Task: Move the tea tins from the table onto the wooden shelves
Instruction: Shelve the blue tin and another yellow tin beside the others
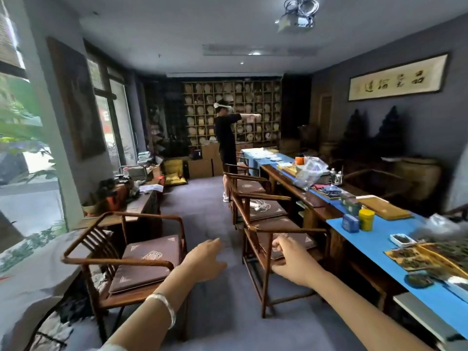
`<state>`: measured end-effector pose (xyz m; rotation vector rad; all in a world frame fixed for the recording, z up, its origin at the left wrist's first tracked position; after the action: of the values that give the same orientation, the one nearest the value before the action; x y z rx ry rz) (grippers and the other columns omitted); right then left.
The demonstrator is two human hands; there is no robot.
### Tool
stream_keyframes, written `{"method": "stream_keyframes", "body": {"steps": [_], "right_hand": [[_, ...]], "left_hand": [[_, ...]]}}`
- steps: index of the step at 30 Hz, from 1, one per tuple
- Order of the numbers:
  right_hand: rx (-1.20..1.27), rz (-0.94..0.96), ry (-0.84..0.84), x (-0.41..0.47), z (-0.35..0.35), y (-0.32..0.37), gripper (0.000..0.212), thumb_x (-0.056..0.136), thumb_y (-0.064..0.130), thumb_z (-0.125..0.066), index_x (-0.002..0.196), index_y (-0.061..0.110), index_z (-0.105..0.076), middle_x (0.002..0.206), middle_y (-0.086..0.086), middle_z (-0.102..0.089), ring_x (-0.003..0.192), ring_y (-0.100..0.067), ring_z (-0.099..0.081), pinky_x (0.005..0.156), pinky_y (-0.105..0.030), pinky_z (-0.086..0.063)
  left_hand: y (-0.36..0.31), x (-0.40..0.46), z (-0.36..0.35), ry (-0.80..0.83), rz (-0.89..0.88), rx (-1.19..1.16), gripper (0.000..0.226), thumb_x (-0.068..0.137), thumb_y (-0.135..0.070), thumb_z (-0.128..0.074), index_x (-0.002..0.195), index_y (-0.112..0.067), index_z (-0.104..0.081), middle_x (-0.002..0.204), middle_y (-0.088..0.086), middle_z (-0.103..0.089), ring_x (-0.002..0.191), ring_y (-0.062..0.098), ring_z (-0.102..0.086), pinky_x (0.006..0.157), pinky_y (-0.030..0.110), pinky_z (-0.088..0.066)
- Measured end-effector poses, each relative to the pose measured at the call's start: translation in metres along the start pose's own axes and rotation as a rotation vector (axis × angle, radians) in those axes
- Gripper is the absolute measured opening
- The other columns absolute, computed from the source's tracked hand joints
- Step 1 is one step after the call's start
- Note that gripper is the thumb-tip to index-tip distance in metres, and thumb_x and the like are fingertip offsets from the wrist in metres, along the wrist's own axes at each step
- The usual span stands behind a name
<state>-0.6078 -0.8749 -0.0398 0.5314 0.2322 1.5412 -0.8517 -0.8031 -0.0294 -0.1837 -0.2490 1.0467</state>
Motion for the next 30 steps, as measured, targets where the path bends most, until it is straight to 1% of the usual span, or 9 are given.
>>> {"method": "stream_keyframes", "body": {"steps": [5,10,14,16,18,20,24,27,30], "right_hand": [[-0.027,-0.113,-0.009,0.073,-0.005,-0.060,0.055,0.078,0.035,-0.068,0.127,0.023,-0.045,0.123,0.003,-0.047,0.110,-0.015,-0.052,0.088,-0.025,-0.043],[-0.046,-0.308,-0.029,0.164,0.004,-0.134,0.055,0.077,0.034,-0.068,0.127,0.027,-0.045,0.125,0.001,-0.048,0.112,-0.016,-0.053,0.092,-0.026,-0.044],[-0.059,-0.442,-0.106,0.237,0.028,-0.180,0.055,0.076,0.033,-0.069,0.126,0.023,-0.048,0.124,-0.004,-0.054,0.114,-0.019,-0.054,0.091,-0.029,-0.045],[-0.064,-0.493,-0.157,0.265,0.041,-0.199,0.054,0.078,0.033,-0.069,0.126,0.022,-0.047,0.123,-0.006,-0.054,0.114,-0.022,-0.055,0.091,-0.034,-0.047],[-0.053,-0.529,-0.196,0.282,0.048,-0.216,0.055,0.079,0.032,-0.069,0.128,0.021,-0.046,0.124,-0.006,-0.055,0.115,-0.023,-0.055,0.093,-0.036,-0.046],[-0.046,-0.581,-0.217,0.292,0.050,-0.238,0.059,0.081,0.032,-0.069,0.133,0.018,-0.044,0.130,-0.007,-0.052,0.118,-0.024,-0.053,0.096,-0.033,-0.043],[-0.016,-0.709,-0.262,0.299,0.055,-0.291,0.060,0.081,0.023,-0.072,0.133,0.012,-0.045,0.127,-0.014,-0.052,0.113,-0.027,-0.054,0.098,-0.034,-0.042],[-0.034,-0.771,-0.259,0.307,0.066,-0.337,0.059,0.083,0.023,-0.072,0.133,0.011,-0.044,0.126,-0.012,-0.052,0.112,-0.024,-0.054,0.095,-0.029,-0.040],[-0.028,-0.825,-0.296,0.330,0.086,-0.396,0.057,0.084,0.025,-0.071,0.133,0.012,-0.044,0.126,-0.010,-0.052,0.111,-0.023,-0.054,0.089,-0.029,-0.041]], "left_hand": [[-0.001,0.129,-0.022,0.029,-0.155,-0.042,0.055,0.082,-0.029,-0.062,0.135,-0.020,-0.049,0.131,0.004,-0.060,0.122,0.024,-0.054,0.100,0.032,-0.044],[-0.007,0.276,-0.050,0.105,-0.309,-0.055,0.042,0.084,-0.035,-0.061,0.122,-0.017,-0.056,0.121,0.005,-0.063,0.113,0.024,-0.058,0.094,0.037,-0.048],[-0.019,0.394,-0.066,0.156,-0.381,-0.036,0.060,0.086,-0.045,-0.059,0.137,-0.019,-0.045,0.138,0.004,-0.054,0.126,0.024,-0.051,0.103,0.038,-0.043],[-0.033,0.441,-0.075,0.177,-0.434,-0.038,0.057,0.088,-0.043,-0.057,0.136,-0.014,-0.046,0.136,0.008,-0.055,0.125,0.027,-0.052,0.103,0.039,-0.043],[-0.051,0.473,-0.087,0.208,-0.503,-0.067,0.044,0.089,-0.038,-0.056,0.121,-0.008,-0.053,0.123,0.012,-0.061,0.116,0.031,-0.057,0.095,0.039,-0.046],[-0.067,0.501,-0.107,0.271,-0.557,-0.085,0.037,0.089,-0.032,-0.058,0.115,-0.007,-0.054,0.117,0.012,-0.062,0.111,0.031,-0.058,0.091,0.038,-0.047],[-0.098,0.560,-0.145,0.366,-0.663,-0.107,0.042,0.082,-0.023,-0.061,0.120,-0.008,-0.053,0.117,0.012,-0.063,0.110,0.029,-0.059,0.090,0.037,-0.048],[-0.122,0.610,-0.168,0.369,-0.700,-0.124,0.045,0.083,-0.027,-0.062,0.123,-0.011,-0.052,0.116,0.012,-0.063,0.107,0.027,-0.059,0.085,0.031,-0.048],[-0.150,0.669,-0.193,0.414,-0.735,-0.118,0.052,0.082,-0.030,-0.063,0.131,-0.016,-0.048,0.125,0.006,-0.059,0.114,0.023,-0.055,0.082,0.027,-0.042]]}}
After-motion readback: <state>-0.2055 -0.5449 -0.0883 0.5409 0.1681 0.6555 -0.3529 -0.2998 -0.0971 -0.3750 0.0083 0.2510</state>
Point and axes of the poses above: each hand's wrist, its own x-axis towards the middle knuckle, its own z-axis out of the back of the hand, y = z × x, the point moved 1 cm from there along x, towards the middle knuckle
